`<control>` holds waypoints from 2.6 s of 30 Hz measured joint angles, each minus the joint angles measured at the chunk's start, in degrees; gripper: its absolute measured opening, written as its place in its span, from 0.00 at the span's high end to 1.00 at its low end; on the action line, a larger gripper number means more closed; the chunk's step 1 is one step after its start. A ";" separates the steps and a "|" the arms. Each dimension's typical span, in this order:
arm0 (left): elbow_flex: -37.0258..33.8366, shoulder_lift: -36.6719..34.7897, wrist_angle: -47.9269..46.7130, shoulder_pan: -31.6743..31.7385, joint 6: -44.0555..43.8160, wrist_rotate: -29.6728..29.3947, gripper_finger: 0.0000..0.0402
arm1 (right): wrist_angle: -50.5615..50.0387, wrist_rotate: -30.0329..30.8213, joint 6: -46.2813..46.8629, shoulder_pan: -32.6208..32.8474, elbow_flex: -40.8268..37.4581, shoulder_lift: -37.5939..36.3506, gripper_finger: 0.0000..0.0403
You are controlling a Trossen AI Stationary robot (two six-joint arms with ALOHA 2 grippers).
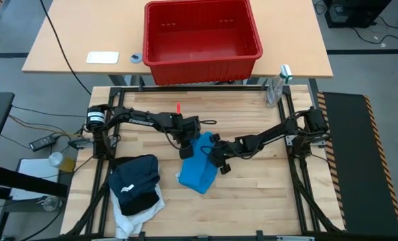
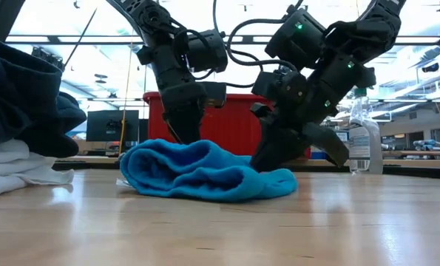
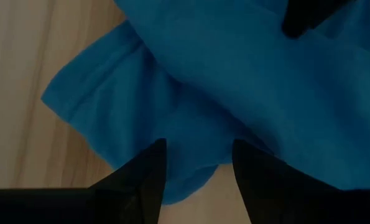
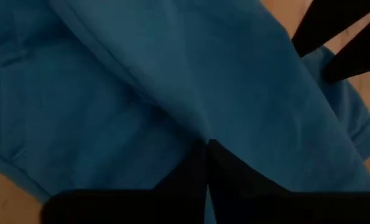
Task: Fold Laundry from Bin
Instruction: Fold the blue shorts
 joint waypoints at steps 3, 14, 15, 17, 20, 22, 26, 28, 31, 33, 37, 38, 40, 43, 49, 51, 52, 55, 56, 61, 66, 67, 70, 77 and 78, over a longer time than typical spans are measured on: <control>0.00 0.00 -0.02 0.00 0.01 -0.98 0.54 | -0.03 -0.04 0.31 -0.14 0.00 0.00 0.96; 0.00 0.00 -0.51 0.72 0.40 -4.91 0.54 | -9.05 -0.01 4.09 2.21 0.07 -4.27 0.98; 0.00 0.00 -0.51 0.72 0.50 -4.91 0.54 | -9.81 0.01 4.21 2.46 0.07 -4.56 0.98; 0.00 0.00 -0.55 0.72 1.23 -4.90 0.54 | -11.43 -0.06 5.25 2.89 0.07 -4.81 0.98; 0.00 0.00 -0.99 0.72 1.44 -4.89 0.54 | -13.21 -0.07 8.05 3.55 0.04 -5.37 0.99; 0.00 0.00 -1.46 0.72 1.56 -4.89 0.54 | -14.41 0.79 10.11 4.27 0.04 -6.14 0.98; 0.00 0.00 -2.36 0.72 1.62 -4.87 0.55 | -17.34 1.34 13.45 5.80 0.00 -8.28 0.98; 0.00 0.00 -2.21 0.72 1.62 -4.85 0.55 | -17.77 1.41 14.44 6.25 0.00 -9.77 0.98; 0.00 0.00 -1.76 0.71 1.60 -4.74 0.55 | -18.04 2.17 16.09 6.72 0.02 -11.41 0.98; 0.00 0.00 -1.00 0.70 1.02 -4.22 0.55 | -18.53 2.03 16.94 6.72 0.02 -11.71 0.98; 0.43 -1.00 2.25 0.43 1.75 1.78 0.55 | -19.31 1.73 17.19 6.72 0.00 -11.30 0.98; 0.65 -1.09 4.49 0.12 2.12 2.28 0.55 | -19.23 1.69 17.20 6.72 0.00 -11.30 0.98; 0.64 -1.01 6.61 -0.54 3.84 2.41 0.55 | -19.26 1.71 17.36 6.72 0.00 -11.30 0.98; 0.20 0.79 13.52 -1.69 6.46 1.14 0.55 | -19.16 1.73 18.59 6.72 0.00 -11.30 0.98; -0.09 7.62 19.28 -2.00 6.99 -2.81 0.55 | -19.01 1.84 20.20 6.72 0.02 -11.30 0.98; 0.27 8.65 19.64 -1.64 5.83 -3.19 0.55 | -19.28 1.63 20.22 6.72 0.00 -11.30 0.98; 0.27 8.79 18.93 -1.43 5.51 -3.41 0.55 | -19.31 1.59 20.20 6.72 0.00 -11.30 0.98; 0.39 9.11 17.94 -1.40 5.42 -3.56 0.55 | -20.65 0.60 20.72 6.79 0.00 -11.32 0.98; 0.39 9.14 17.82 -1.43 6.06 -3.61 0.55 | -21.16 0.44 21.22 6.94 0.00 -11.60 0.98; 0.35 9.20 17.35 -1.75 7.90 -2.98 0.55 | -26.53 1.83 21.79 7.72 0.00 -13.76 0.98; 0.26 9.27 17.33 -1.90 7.89 -2.64 0.55 | -27.80 -1.18 21.67 7.73 0.00 -13.34 0.98; 0.26 9.27 17.33 -1.90 7.87 -2.57 0.55 | -27.27 -1.78 21.71 7.75 0.00 -13.10 0.97; 0.22 9.16 17.19 -1.92 7.89 -2.55 0.55 | -26.41 -2.83 22.11 7.73 0.02 -11.46 0.95; 0.19 9.11 16.65 -1.90 7.61 -2.34 0.55 | -26.92 -5.00 28.06 7.84 -0.02 -7.95 0.91; 0.16 8.80 16.45 -1.90 7.58 -2.14 0.55 | -26.80 -5.56 29.28 7.83 -0.02 -8.50 0.89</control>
